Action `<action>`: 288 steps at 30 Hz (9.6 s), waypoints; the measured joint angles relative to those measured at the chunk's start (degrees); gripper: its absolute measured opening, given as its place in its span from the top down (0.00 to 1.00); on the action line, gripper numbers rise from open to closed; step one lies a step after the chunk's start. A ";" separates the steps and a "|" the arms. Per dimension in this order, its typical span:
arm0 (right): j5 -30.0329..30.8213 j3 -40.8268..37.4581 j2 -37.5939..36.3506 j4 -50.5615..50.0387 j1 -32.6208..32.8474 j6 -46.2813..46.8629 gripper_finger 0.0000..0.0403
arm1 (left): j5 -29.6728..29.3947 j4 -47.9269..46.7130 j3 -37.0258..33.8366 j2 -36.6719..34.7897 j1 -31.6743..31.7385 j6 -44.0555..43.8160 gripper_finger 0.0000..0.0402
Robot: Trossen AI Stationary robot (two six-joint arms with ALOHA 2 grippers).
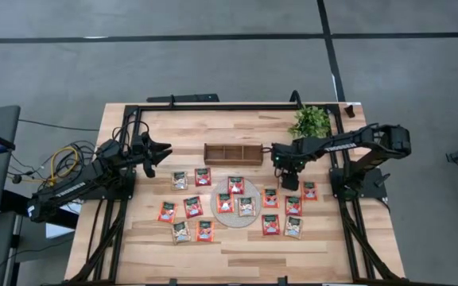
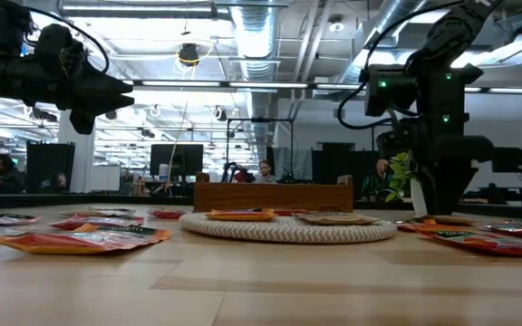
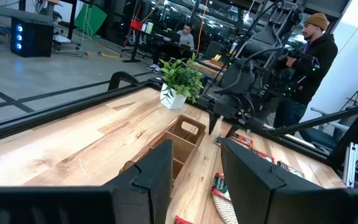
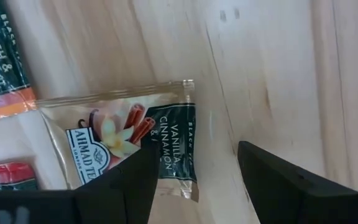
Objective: Pick & Place Tea
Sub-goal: Put the brown tea bag into the right section of the wooden organizer
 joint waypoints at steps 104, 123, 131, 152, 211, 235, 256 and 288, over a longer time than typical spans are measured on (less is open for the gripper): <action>14.32 43.35 -1.61 -32.72 0.97 -8.17 1.00 | 0.02 -0.02 0.00 -0.02 0.01 0.18 0.68; 15.05 56.63 16.60 -33.78 1.29 -12.13 1.00 | 0.02 -0.02 0.00 -0.01 0.00 -0.07 0.68; 15.16 56.59 20.95 -33.06 1.18 -12.14 1.00 | 0.02 -0.02 0.00 -0.01 0.00 -0.03 0.68; 17.08 56.59 24.65 -29.93 -0.67 -14.05 1.00 | 0.02 -0.02 0.00 -0.02 0.01 0.17 0.68; 13.54 47.80 24.52 -21.02 -3.35 -17.57 1.00 | 0.00 -0.04 0.00 -0.02 0.00 0.17 0.68; 13.52 47.80 24.52 -19.22 -4.09 -18.54 0.89 | 0.00 -0.04 0.00 -0.01 0.02 -0.09 0.68; 13.59 53.74 23.39 -40.43 -2.23 -15.21 0.81 | -0.02 -0.04 0.00 -0.01 0.00 -0.09 0.68; -2.99 13.22 -16.20 -31.21 19.30 24.34 0.81 | -0.01 -0.07 0.00 0.00 0.00 0.24 0.68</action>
